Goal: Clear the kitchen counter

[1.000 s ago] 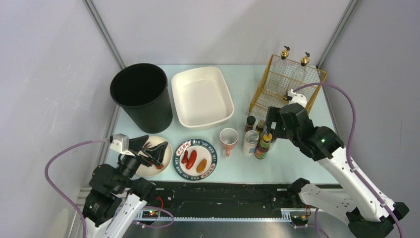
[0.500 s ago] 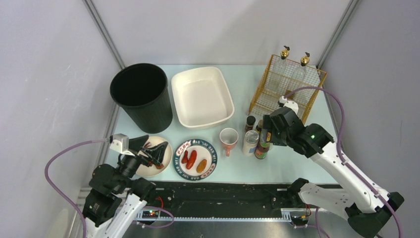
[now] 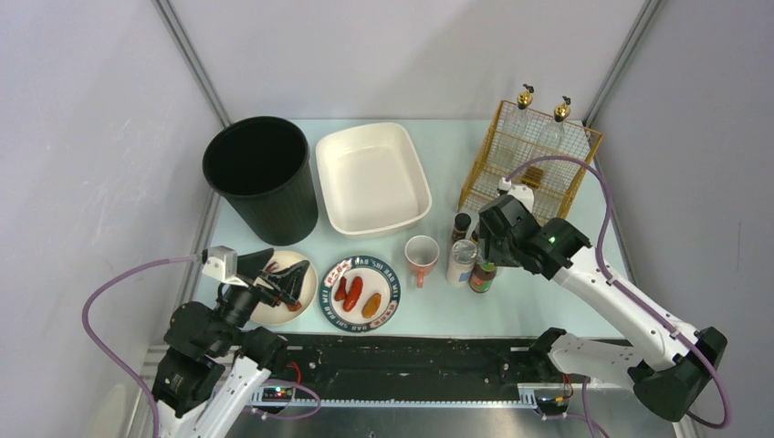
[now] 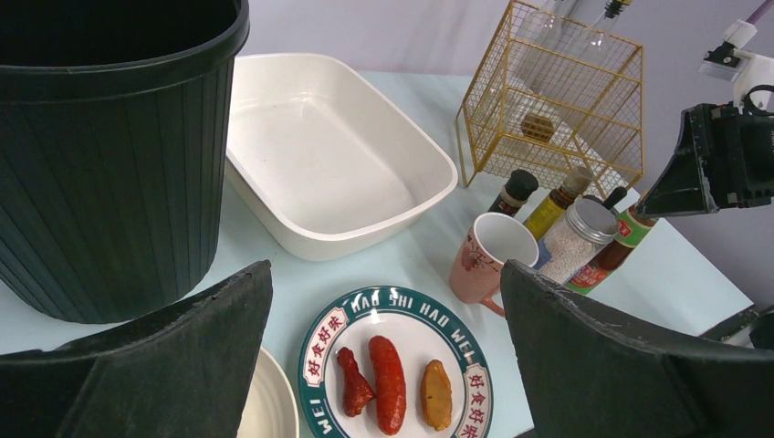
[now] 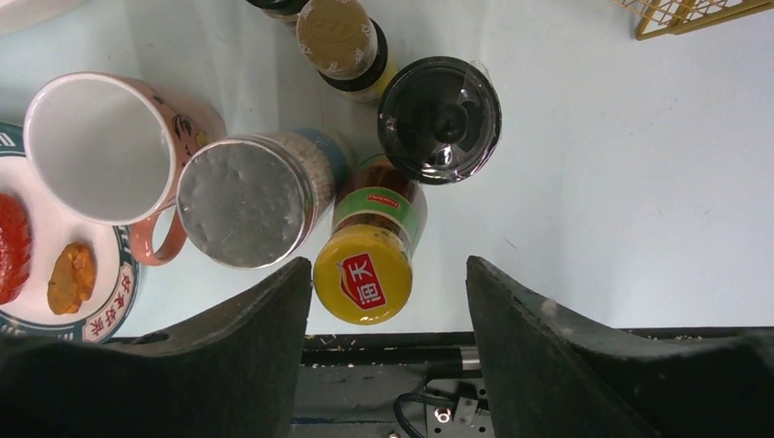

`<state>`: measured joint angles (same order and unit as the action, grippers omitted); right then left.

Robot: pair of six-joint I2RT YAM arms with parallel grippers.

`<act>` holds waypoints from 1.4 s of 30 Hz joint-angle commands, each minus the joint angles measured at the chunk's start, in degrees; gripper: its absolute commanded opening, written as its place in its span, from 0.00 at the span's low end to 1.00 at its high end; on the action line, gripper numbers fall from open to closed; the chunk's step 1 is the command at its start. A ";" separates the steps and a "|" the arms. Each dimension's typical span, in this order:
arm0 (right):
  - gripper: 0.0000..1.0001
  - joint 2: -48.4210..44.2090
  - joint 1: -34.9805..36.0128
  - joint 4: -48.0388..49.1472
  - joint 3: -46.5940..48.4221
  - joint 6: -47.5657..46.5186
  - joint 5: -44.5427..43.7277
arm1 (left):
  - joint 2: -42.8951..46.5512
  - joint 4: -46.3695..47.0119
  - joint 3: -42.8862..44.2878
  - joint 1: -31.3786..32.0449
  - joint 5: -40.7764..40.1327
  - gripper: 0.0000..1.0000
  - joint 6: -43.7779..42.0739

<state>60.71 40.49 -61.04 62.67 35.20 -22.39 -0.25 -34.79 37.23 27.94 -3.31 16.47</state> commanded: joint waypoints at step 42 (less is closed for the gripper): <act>0.00 1.92 -0.65 -16.69 37.88 -13.20 0.74 | -0.19 1.77 -0.51 -0.04 -0.93 0.98 -0.65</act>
<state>61.84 40.27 -78.30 93.30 24.84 -18.17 -0.25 -34.79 37.23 27.94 -3.90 16.47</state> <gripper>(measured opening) 0.410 0.985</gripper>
